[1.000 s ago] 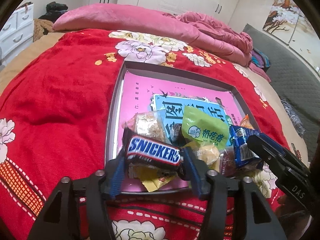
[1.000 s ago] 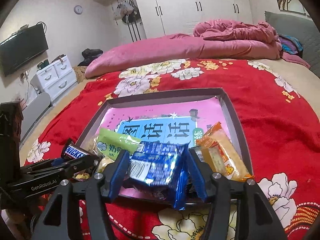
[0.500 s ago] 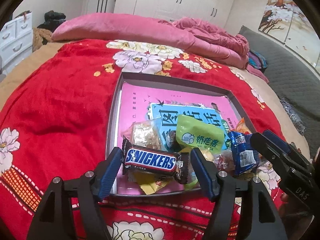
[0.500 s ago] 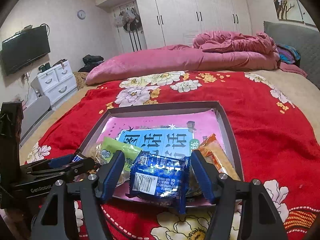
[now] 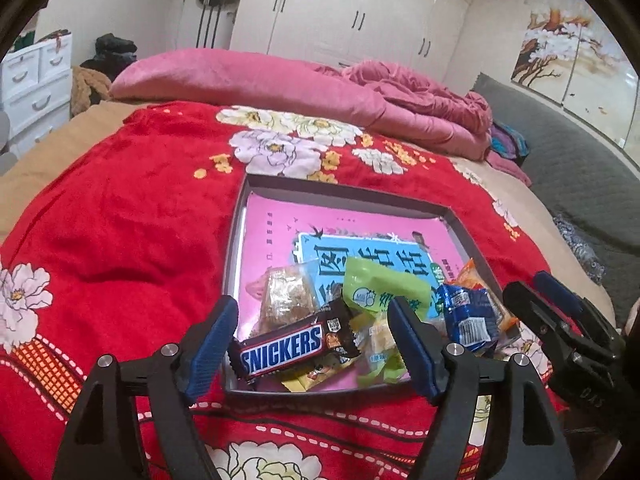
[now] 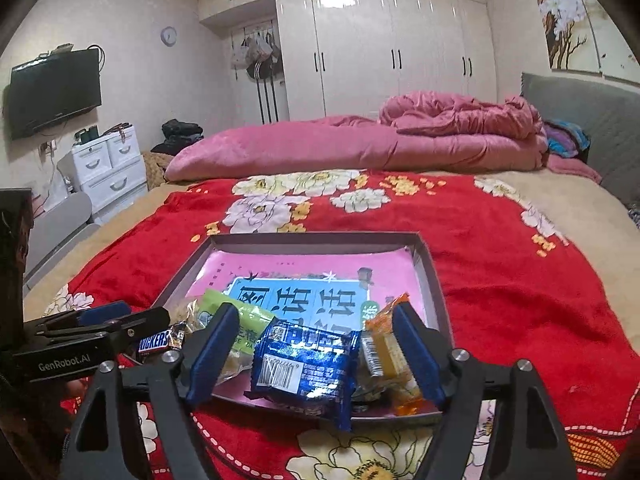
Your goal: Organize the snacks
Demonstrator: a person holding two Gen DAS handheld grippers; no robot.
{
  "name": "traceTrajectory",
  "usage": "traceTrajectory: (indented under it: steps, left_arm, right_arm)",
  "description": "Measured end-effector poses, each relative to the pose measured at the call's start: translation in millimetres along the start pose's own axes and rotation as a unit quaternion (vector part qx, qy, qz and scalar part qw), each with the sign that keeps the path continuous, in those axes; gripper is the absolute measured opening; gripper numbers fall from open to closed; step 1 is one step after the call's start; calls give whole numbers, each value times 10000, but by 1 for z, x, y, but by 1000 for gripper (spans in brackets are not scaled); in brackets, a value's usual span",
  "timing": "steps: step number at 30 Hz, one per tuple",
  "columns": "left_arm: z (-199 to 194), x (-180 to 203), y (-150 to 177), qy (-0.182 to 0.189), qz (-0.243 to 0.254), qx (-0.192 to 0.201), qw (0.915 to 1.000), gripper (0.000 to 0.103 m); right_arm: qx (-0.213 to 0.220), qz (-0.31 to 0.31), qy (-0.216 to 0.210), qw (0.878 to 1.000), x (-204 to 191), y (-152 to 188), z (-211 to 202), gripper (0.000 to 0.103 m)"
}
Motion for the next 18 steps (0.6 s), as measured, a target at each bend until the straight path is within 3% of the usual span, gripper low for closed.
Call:
traceTrajectory:
  steps: [8,15,17,18]
  left_arm:
    - [-14,6,-1,59,63,163,9998,80]
    - [-23,4,11,35,-26,19,10000,80]
    - [-25,5,16,28,-69,-34,10000,80]
    - [-26,5,18,17,-71,-63,10000,80]
  right_arm:
    - [230,-60,121,9996,1,-3,-18,88]
    - [99,115,104,9998,8,7,-31,92]
    - [71,198,115,9997,12,12,-36,102]
    - [55,276,111,9995,15,14,-39,102]
Point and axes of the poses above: each gripper's, at about its wrist camera, not at the fingertips, and z roughly the way its jaws point, x to its right, y to its underside, the point moved 7 cm from there along z, roughly the way its jaws point, and after that the axes turned 3 degrees about z, right-handed, at the moved point
